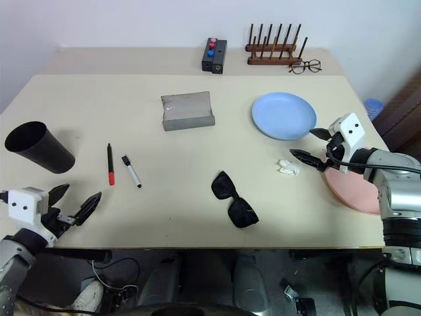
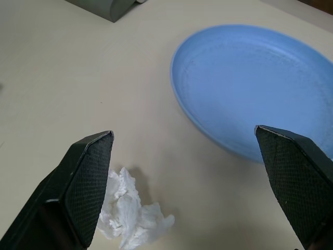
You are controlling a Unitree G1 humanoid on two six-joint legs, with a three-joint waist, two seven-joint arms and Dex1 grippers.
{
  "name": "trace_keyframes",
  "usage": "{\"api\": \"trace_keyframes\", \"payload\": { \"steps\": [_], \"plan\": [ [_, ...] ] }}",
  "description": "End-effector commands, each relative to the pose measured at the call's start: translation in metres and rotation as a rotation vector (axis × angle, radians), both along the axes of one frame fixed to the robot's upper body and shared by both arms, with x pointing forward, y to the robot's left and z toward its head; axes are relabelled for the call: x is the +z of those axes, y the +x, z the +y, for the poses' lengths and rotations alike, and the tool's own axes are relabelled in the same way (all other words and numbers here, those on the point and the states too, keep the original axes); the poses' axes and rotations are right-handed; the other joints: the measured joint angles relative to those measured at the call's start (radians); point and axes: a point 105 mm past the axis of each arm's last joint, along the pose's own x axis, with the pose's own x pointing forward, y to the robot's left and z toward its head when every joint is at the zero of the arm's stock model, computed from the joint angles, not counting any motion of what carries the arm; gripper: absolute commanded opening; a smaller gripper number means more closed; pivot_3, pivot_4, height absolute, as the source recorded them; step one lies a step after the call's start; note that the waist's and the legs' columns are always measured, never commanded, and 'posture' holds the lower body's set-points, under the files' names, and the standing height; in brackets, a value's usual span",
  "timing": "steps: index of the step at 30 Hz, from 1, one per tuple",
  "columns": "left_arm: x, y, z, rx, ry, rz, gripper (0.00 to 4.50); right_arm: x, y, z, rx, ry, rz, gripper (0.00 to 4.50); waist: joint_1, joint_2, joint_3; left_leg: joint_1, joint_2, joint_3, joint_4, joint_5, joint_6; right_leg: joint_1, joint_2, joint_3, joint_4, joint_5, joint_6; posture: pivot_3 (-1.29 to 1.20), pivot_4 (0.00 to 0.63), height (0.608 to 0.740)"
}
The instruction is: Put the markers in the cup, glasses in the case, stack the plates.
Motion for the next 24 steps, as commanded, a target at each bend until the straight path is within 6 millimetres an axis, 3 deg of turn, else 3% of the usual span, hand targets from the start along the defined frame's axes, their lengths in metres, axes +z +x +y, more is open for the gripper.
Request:
{"api": "trace_keyframes", "payload": {
  "steps": [1, 14, 21, 24],
  "plan": [
    [0.005, 0.003, -0.002, -0.014, 0.016, -0.024, 4.41, 0.006, -0.002, -0.002, -0.002, -0.005, -0.047, 4.44, 0.000, 0.000, 0.000, 0.000, 0.000, 0.000, 0.000, 0.000, 0.000, 0.000, 0.000, 0.000, 0.000, 0.000, 0.000, 0.00, 0.150, 0.740],
    [0.016, 0.014, -0.011, -0.019, 0.019, -0.045, 4.41, 0.003, 0.001, -0.001, 0.008, -0.001, -0.076, 4.44, 0.000, 0.000, 0.000, 0.000, 0.000, 0.000, 0.000, 0.000, 0.000, 0.000, 0.000, 0.000, 0.000, 0.000, 0.000, 0.00, 0.150, 0.740],
    [0.035, 0.035, -0.028, 0.000, -0.031, -0.089, 4.41, 0.002, 0.006, 0.020, 0.062, 0.003, -0.093, 4.44, 0.002, 0.000, 0.000, 0.000, 0.000, 0.000, 0.001, 0.000, 0.000, 0.001, 0.000, 0.000, 0.001, 0.000, 0.000, 0.00, 0.150, 0.740],
    [0.044, 0.055, -0.050, -0.005, -0.029, -0.099, 4.41, 0.015, 0.011, 0.043, 0.124, 0.011, -0.143, 4.44, 0.002, 0.000, 0.000, 0.001, 0.000, 0.000, 0.001, 0.000, 0.000, 0.001, 0.000, 0.000, 0.002, 0.000, 0.001, 0.00, 0.150, 0.740]
  ]
}}
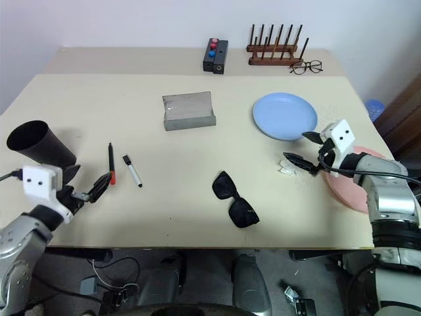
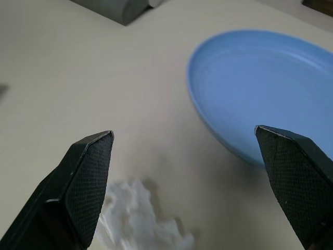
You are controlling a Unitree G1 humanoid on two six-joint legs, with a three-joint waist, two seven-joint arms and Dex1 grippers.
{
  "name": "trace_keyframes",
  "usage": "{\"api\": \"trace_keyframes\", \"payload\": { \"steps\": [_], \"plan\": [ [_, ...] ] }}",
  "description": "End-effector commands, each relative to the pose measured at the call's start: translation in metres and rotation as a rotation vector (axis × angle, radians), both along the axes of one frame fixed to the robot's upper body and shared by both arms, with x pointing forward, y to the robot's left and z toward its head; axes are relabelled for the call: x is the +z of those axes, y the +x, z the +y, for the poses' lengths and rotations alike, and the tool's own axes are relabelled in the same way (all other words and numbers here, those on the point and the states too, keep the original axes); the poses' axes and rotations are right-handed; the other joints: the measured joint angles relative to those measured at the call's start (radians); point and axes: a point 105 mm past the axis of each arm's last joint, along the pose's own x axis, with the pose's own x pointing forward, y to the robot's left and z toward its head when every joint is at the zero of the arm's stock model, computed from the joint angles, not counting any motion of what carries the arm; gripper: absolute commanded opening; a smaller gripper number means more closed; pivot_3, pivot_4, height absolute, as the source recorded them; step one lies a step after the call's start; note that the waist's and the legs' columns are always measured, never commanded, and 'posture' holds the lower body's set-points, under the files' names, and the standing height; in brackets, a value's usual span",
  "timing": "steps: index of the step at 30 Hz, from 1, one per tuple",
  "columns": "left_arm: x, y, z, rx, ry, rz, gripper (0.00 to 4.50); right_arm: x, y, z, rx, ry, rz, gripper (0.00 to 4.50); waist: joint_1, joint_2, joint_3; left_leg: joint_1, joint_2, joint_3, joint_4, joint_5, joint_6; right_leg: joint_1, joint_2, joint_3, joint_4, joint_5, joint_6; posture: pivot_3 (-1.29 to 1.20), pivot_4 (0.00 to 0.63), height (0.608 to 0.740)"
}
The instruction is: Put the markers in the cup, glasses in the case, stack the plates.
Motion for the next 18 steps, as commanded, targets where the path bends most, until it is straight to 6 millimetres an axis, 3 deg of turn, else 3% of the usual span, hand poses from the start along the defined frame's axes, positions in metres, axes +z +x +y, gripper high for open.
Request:
{"api": "trace_keyframes", "payload": {
  "steps": [1, 5, 9, 14, 18],
  "plan": [
    [0.014, 0.016, -0.025, -0.010, 0.014, -0.015, 4.41, 0.033, 0.005, 0.029, 0.080, -0.004, -0.124, 4.44, 0.000, 0.000, 0.000, 0.000, 0.000, 0.000, 0.000, 0.000, 0.000, 0.000, 0.000, 0.000, 0.000, 0.000, 0.000, 0.00, 0.150, 0.740],
    [0.014, 0.032, -0.038, 0.023, 0.003, 0.046, 4.41, 0.040, -0.002, 0.058, 0.156, -0.020, -0.155, 4.44, 0.000, 0.000, 0.000, 0.000, 0.000, 0.000, 0.000, 0.000, 0.000, 0.000, 0.000, 0.000, 0.001, 0.002, 0.004, 0.00, 0.150, 0.740],
    [0.016, 0.065, -0.053, 0.208, -0.109, 0.134, 4.41, 0.049, -0.022, 0.115, 0.327, -0.002, -0.184, 4.44, 0.007, -0.001, 0.000, 0.000, 0.000, -0.001, 0.001, 0.000, 0.000, 0.000, 0.001, 0.000, 0.002, 0.002, 0.005, 0.00, 0.150, 0.740],
    [0.009, 0.072, -0.065, 0.319, -0.150, 0.256, 4.41, 0.048, -0.042, 0.156, 0.448, 0.023, -0.177, 4.44, 0.002, -0.001, 0.000, 0.000, 0.000, -0.002, 0.001, 0.000, 0.000, 0.001, 0.001, 0.000, 0.002, 0.002, 0.007, 0.00, 0.150, 0.740],
    [-0.003, 0.066, -0.060, 0.442, -0.185, 0.345, 4.41, 0.033, -0.054, 0.167, 0.493, 0.027, -0.130, 4.44, 0.005, -0.002, 0.000, 0.000, 0.000, -0.002, 0.001, 0.000, 0.000, 0.001, 0.001, -0.001, 0.002, 0.002, 0.007, 0.00, 0.150, 0.740]
  ]
}}
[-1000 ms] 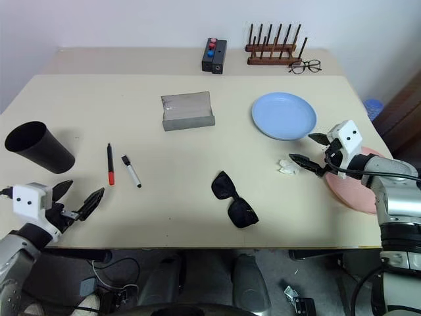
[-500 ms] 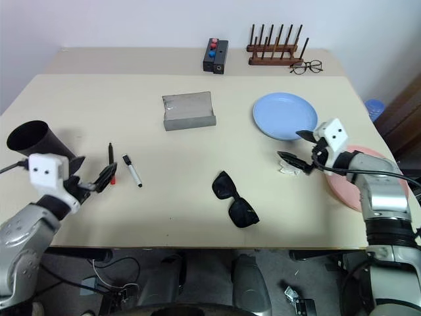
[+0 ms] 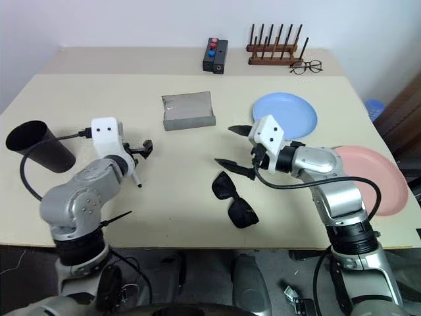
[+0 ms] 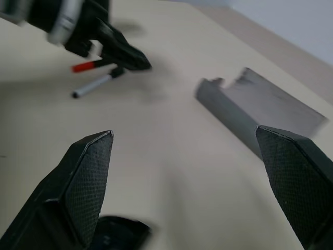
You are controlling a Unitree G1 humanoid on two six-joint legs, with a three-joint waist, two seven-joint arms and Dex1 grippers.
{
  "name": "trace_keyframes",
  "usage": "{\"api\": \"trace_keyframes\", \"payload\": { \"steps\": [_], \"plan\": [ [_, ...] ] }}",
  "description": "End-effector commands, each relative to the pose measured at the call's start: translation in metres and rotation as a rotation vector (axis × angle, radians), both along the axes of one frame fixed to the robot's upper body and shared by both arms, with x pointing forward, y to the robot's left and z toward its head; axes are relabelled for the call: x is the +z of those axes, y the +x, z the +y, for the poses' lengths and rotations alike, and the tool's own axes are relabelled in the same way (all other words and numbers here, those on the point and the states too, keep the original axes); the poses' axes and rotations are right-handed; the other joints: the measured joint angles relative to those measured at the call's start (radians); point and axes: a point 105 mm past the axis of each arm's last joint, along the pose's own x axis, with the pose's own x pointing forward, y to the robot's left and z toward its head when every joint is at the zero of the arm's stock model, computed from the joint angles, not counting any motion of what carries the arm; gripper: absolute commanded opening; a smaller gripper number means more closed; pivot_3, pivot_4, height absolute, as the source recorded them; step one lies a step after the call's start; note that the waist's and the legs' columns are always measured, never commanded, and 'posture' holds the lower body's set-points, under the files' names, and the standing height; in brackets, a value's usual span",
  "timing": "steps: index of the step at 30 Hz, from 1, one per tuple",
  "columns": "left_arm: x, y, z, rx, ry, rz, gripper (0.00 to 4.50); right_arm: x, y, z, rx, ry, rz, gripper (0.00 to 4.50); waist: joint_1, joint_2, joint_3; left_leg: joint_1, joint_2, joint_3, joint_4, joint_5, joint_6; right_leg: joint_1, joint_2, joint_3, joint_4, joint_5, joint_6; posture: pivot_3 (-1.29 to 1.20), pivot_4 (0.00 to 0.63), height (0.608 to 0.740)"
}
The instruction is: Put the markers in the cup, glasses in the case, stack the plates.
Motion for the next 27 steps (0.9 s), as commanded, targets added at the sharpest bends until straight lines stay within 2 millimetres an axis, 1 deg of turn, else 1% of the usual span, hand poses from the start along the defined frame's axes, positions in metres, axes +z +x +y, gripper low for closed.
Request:
{"api": "trace_keyframes", "payload": {
  "steps": [1, 4, 9, 13, 17, 21, 24, 25, 27],
  "plan": [
    [0.000, -0.006, 0.015, 0.132, -0.009, 0.031, 4.41, -0.003, -0.011, 0.010, 0.044, 0.007, 0.006, 4.44, 0.001, 0.000, 0.000, 0.000, 0.000, 0.000, 0.000, 0.000, 0.000, 0.000, 0.000, 0.000, 0.000, 0.000, 0.000, 0.00, 0.150, 0.740],
    [-0.003, -0.007, 0.010, 0.138, -0.011, 0.065, 4.41, -0.012, -0.014, 0.011, 0.052, 0.010, 0.030, 4.44, 0.001, 0.000, 0.000, 0.000, 0.000, 0.000, 0.000, 0.000, 0.000, 0.000, 0.000, 0.000, 0.000, 0.000, 0.000, 0.00, 0.150, 0.740],
    [-0.006, -0.008, 0.014, 0.191, -0.006, 0.114, 4.41, -0.023, -0.016, 0.011, 0.056, 0.007, 0.052, 4.44, 0.005, 0.000, 0.000, 0.000, 0.000, 0.000, 0.000, 0.000, 0.000, 0.000, 0.000, 0.000, 0.000, 0.000, 0.000, 0.00, 0.150, 0.740],
    [-0.007, -0.004, 0.015, 0.184, -0.003, 0.122, 4.41, -0.031, -0.017, 0.010, 0.052, 0.002, 0.063, 4.44, 0.014, 0.000, 0.000, 0.000, 0.000, 0.000, 0.000, 0.000, 0.000, 0.000, 0.000, 0.000, 0.000, 0.000, 0.000, 0.00, 0.150, 0.740],
    [-0.010, 0.001, 0.016, 0.180, -0.014, 0.145, 4.41, -0.036, -0.018, 0.009, 0.043, 0.007, 0.071, 4.44, 0.020, 0.000, 0.000, 0.000, 0.000, 0.000, 0.000, 0.000, 0.000, 0.000, 0.000, 0.000, 0.000, 0.000, -0.001, 0.00, 0.150, 0.740],
    [-0.013, 0.010, 0.013, 0.157, -0.103, 0.165, 4.41, -0.038, -0.020, 0.010, 0.031, 0.018, 0.076, 4.44, 0.021, 0.000, 0.000, 0.000, 0.000, 0.000, 0.000, 0.000, 0.000, 0.000, 0.000, 0.000, -0.001, 0.000, -0.001, 0.00, 0.150, 0.740],
    [-0.011, 0.015, 0.012, 0.132, -0.098, 0.165, 4.41, -0.039, -0.022, 0.011, 0.025, 0.022, 0.076, 4.44, 0.020, 0.000, 0.000, 0.000, 0.000, 0.000, 0.000, 0.000, 0.000, 0.000, 0.000, 0.000, -0.001, 0.000, -0.001, 0.00, 0.150, 0.740],
    [-0.011, 0.016, 0.010, 0.122, -0.100, 0.167, 4.17, -0.039, -0.022, 0.011, 0.022, 0.023, 0.077, 4.48, 0.020, 0.000, 0.000, 0.000, 0.000, 0.000, 0.000, 0.000, 0.000, 0.000, 0.000, 0.000, -0.001, 0.000, -0.001, 0.00, 0.150, 0.740],
    [-0.011, 0.017, 0.008, 0.112, -0.099, 0.172, 3.55, -0.040, -0.023, 0.011, 0.017, 0.024, 0.078, 4.50, 0.021, 0.000, 0.000, 0.000, 0.000, 0.000, 0.000, 0.000, 0.000, 0.000, 0.000, 0.000, 0.000, 0.000, -0.001, 0.00, 0.150, 0.740]
  ]
}}
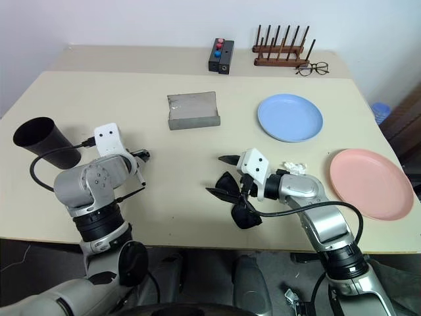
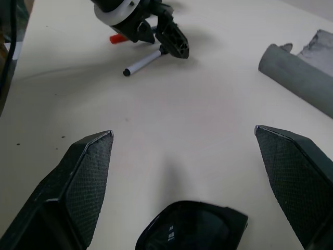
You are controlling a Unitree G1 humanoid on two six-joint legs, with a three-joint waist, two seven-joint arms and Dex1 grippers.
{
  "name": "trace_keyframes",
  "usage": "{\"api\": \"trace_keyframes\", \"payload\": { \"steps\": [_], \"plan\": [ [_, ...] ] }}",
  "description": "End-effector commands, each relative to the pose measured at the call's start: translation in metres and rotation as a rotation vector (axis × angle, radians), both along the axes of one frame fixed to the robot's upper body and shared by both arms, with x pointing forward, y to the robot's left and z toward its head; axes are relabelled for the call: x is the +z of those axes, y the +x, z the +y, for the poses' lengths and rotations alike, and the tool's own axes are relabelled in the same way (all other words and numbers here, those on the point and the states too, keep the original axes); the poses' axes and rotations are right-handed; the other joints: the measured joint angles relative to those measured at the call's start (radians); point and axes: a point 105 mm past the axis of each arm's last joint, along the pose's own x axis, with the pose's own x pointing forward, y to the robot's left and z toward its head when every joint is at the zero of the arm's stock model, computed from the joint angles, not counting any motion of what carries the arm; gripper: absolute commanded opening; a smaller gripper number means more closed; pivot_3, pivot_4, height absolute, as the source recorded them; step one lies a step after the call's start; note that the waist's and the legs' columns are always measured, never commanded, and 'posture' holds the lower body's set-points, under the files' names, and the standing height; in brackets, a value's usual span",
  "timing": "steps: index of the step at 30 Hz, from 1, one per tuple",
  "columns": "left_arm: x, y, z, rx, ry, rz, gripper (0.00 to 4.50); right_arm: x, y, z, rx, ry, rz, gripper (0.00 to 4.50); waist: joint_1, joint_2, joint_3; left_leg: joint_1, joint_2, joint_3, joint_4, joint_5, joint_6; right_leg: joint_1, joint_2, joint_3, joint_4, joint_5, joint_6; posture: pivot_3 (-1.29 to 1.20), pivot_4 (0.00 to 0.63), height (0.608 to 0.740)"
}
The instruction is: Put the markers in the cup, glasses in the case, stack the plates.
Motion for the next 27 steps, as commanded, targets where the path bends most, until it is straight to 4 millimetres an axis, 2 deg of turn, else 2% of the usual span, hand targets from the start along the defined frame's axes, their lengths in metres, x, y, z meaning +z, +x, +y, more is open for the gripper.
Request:
{"api": "trace_keyframes", "payload": {
  "steps": [1, 7, 23, 27],
  "plan": [
    [0.0056, 0.0049, -0.0074, -0.033, -0.012, -0.018, 3.07, 0.0101, -0.0042, 0.0056, 0.014, 0.020, -0.050, 4.50, 0.002, 0.000, 0.000, 0.000, 0.000, 0.000, 0.000, 0.000, 0.000, 0.000, 0.000, 0.000, 0.000, 0.000, 0.000, 0.00, 0.150, 0.740],
    [-0.0016, 0.0023, -0.0100, -0.033, -0.021, 0.016, 0.03, 0.0118, -0.0031, 0.0045, 0.000, 0.021, -0.053, 4.50, 0.002, 0.000, 0.000, 0.000, 0.000, 0.000, 0.000, 0.000, 0.000, 0.000, 0.000, 0.000, -0.001, 0.000, 0.000, 0.00, 0.150, 0.740],
    [-0.0004, 0.0010, -0.0106, -0.066, -0.004, 0.007, 0.01, 0.0156, 0.0008, 0.0085, 0.014, 0.015, -0.054, 4.50, 0.001, 0.000, 0.000, 0.000, 0.000, 0.000, 0.000, 0.000, 0.000, 0.000, 0.000, 0.000, -0.001, 0.000, 0.000, 0.00, 0.150, 0.740],
    [0.0020, -0.0023, -0.0152, -0.095, -0.037, 0.010, 1.89, 0.0158, 0.0007, 0.0093, 0.017, 0.015, -0.054, 4.50, 0.000, 0.000, 0.000, 0.000, 0.000, 0.000, 0.000, 0.000, 0.000, 0.000, 0.000, 0.000, -0.001, 0.000, 0.000, 0.00, 0.150, 0.740]
  ]
}}
